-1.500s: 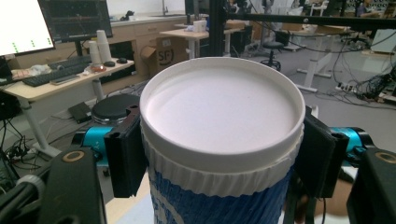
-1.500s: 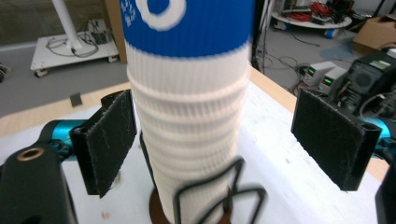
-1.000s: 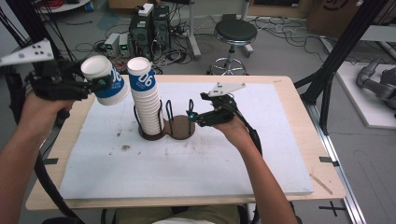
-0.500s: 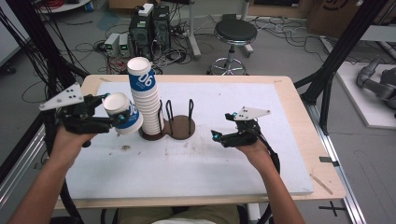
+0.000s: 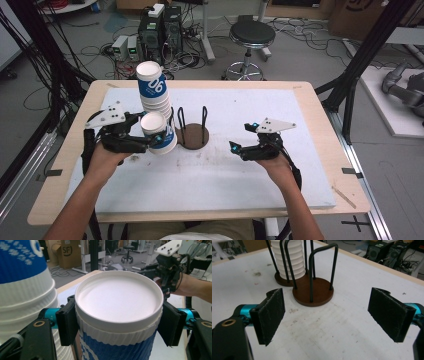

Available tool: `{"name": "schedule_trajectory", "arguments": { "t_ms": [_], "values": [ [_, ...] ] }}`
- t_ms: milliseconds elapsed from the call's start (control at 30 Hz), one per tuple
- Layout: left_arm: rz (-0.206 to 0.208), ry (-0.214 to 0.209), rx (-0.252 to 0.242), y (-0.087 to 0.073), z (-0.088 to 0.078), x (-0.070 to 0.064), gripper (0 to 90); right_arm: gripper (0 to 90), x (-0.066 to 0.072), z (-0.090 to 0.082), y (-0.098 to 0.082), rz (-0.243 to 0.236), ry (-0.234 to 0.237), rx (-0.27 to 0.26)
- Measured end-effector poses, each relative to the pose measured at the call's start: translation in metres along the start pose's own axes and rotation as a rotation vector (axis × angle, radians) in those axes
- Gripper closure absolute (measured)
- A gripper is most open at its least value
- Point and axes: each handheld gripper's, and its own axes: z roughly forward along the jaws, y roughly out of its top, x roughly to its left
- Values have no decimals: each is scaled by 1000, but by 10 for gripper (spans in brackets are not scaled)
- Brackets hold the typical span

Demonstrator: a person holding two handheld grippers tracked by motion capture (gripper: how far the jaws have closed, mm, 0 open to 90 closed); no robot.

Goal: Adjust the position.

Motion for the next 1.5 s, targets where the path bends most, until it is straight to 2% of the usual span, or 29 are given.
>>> {"name": "schedule_trajectory", "arguments": {
  "t_ms": [433,733,833,967,1000,1167,1267,1333,1433,1500],
  "values": [
    [16,-53,34,-2,37,-3,286,146,0,-9,6,32,18,-112],
    [-6,-128,40,2,53,-3,285,145,12,-4,11,12,98,-153],
    [-1,-144,47,2,57,-4,285,145,15,-1,14,17,129,-167],
    [3,-168,50,-2,59,-7,285,145,22,5,16,-3,171,-163],
    [17,-162,57,-2,59,-7,285,144,23,7,16,-6,181,-157],
    [8,-184,43,-7,61,-11,285,144,34,16,17,-20,236,-140],
    [16,-193,44,-10,66,-15,284,145,43,20,19,-62,275,-132],
    [16,-201,41,-11,68,-18,284,144,47,22,19,-72,294,-124],
    [22,-215,36,-11,70,-21,284,144,51,26,18,-76,302,-111],
    [19,-227,35,-11,72,-24,284,144,53,30,15,-71,327,-114]
  ]
}}
